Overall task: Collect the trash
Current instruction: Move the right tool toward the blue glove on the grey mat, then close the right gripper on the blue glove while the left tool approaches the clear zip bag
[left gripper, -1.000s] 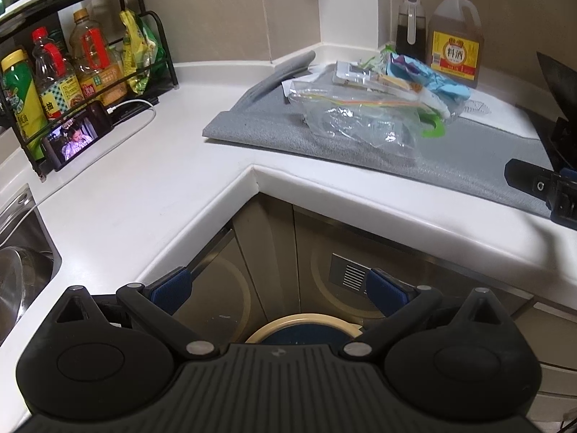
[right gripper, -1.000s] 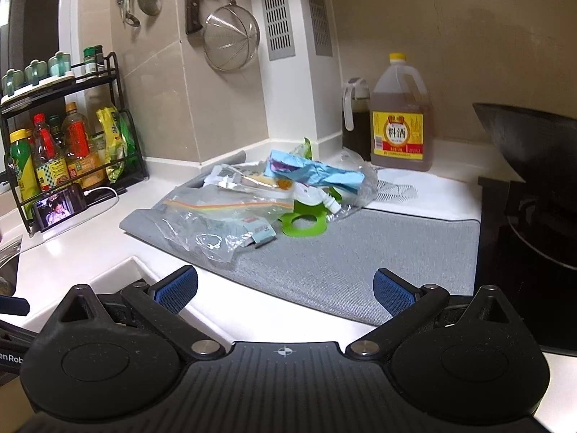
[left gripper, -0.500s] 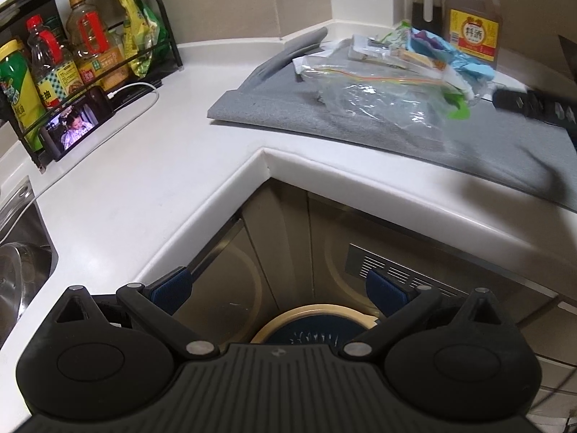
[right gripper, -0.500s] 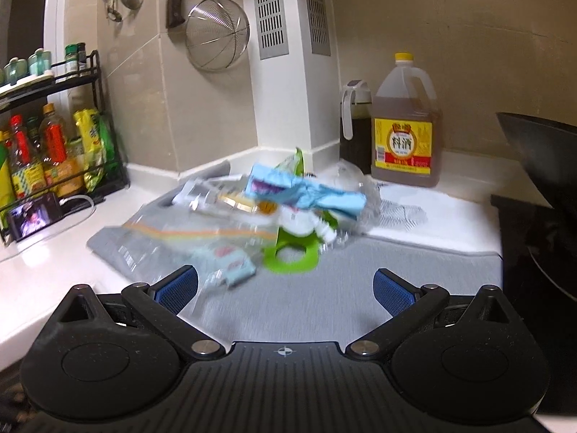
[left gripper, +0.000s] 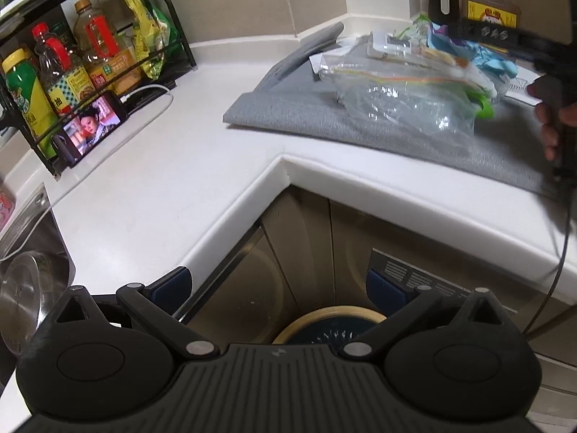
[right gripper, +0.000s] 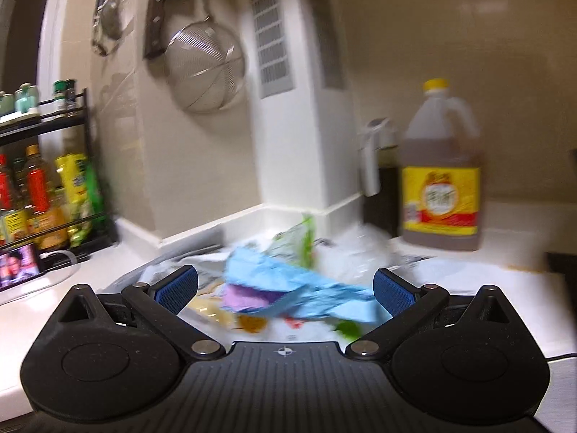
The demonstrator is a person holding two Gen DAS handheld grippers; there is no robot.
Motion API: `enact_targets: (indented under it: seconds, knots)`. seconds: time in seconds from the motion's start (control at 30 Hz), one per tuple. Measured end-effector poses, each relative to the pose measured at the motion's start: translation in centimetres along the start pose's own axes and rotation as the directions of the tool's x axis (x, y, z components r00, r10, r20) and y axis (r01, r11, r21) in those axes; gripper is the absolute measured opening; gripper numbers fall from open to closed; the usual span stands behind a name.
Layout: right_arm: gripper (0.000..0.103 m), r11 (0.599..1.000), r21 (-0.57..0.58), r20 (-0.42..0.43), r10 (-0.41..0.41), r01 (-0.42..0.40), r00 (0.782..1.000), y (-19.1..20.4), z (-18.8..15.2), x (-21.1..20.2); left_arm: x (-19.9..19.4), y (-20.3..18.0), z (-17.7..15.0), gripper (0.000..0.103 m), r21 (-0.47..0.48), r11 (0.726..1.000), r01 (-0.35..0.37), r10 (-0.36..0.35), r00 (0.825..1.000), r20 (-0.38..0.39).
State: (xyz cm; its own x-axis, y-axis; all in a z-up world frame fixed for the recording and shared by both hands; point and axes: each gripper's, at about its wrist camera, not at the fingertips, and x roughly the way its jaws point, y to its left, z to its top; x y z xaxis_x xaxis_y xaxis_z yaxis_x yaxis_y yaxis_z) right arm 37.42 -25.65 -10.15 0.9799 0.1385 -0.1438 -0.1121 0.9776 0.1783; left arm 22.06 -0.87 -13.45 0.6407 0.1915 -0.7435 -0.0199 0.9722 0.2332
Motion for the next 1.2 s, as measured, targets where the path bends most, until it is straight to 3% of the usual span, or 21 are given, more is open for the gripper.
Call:
enact_targets:
  seconds: [0.1, 0.23, 0.3, 0.37, 0.47, 0.53, 0.7, 0.9, 0.97, 1.0, 1.07, 1.1, 1.2]
  knots:
    - [0.103, 0.999, -0.046, 0.019, 0.013, -0.012, 1.000, 1.0, 0.0, 1.1, 0.0, -0.4, 0.4, 0.103, 0.017, 1.000, -0.015, 0.015, 1.000, 0.005]
    - [0.102, 0.995, -0.062, 0.022, -0.072, 0.073, 0.997, 1.0, -0.1, 2.6, 0.3, -1.1, 0.6, 0.103, 0.039, 0.999, -0.036, 0.036, 0.999, -0.006]
    - [0.085, 0.996, -0.024, 0.004, -0.090, 0.090, 0.996, 0.3, -0.1, 2.6, 0.5, -1.3, 0.7, 0.103, 0.038, 0.999, -0.039, 0.039, 0.999, -0.007]
    - [0.055, 0.997, -0.021, 0.012, -0.079, 0.079, 0.997, -0.2, -0.2, 2.1, 0.6, -1.5, 1.1, 0.103, 0.032, 0.999, -0.033, 0.033, 0.999, -0.010]
    - [0.019, 0.997, -0.024, 0.003, -0.079, 0.079, 0.997, -0.5, -0.4, 1.7, 0.7, -1.9, 1.8, 0.103, 0.024, 1.000, -0.007, 0.007, 1.000, 0.004]
    - [0.013, 0.997, -0.011, 0.013, -0.077, 0.077, 0.997, -0.8, -0.5, 1.2, 0.5, -2.2, 2.3, 0.103, 0.020, 1.000, 0.011, -0.012, 1.000, 0.024]
    - [0.010, 0.999, -0.003, 0.015, -0.040, 0.040, 0.999, -2.5, -1.0, -2.8, 0.3, -2.6, 2.9, 0.103, 0.009, 0.999, 0.050, -0.050, 0.997, 0.061]
    - [0.010, 0.996, 0.067, -0.112, -0.047, 0.055, 0.993, -5.2, -2.7, -8.6, 1.1, -3.4, 3.2, 0.103, -0.002, 0.996, 0.088, -0.087, 0.994, 0.063]
    - [0.017, 0.995, 0.068, -0.141, -0.065, 0.075, 0.988, -5.5, -3.2, -9.7, 1.1, -3.6, 3.3, 0.103, -0.005, 0.995, 0.101, -0.100, 0.993, 0.069]
    - [0.027, 0.995, 0.066, -0.147, -0.066, 0.076, 0.987, -5.6, -3.4, -10.0, 1.0, -3.7, 3.4, 0.103, -0.001, 0.995, 0.103, -0.103, 0.992, 0.072]
    - [0.091, 0.993, 0.073, -0.137, -0.079, 0.090, 0.987, -5.7, -3.3, -10.4, 0.8, -3.9, 3.5, 0.103, 0.007, 0.995, 0.100, -0.101, 0.992, 0.082]
    - [0.099, 0.991, 0.081, -0.114, -0.095, 0.105, 0.989, -5.6, -3.1, -10.4, 0.7, -3.9, 3.6, 0.103, 0.010, 0.995, 0.099, -0.099, 0.991, 0.087]
    - [0.100, 0.992, 0.066, -0.089, -0.104, 0.110, 0.991, -5.2, -2.2, -9.3, 0.6, -3.7, 4.1, 0.103, 0.000, 0.996, 0.093, -0.092, 0.991, 0.100]
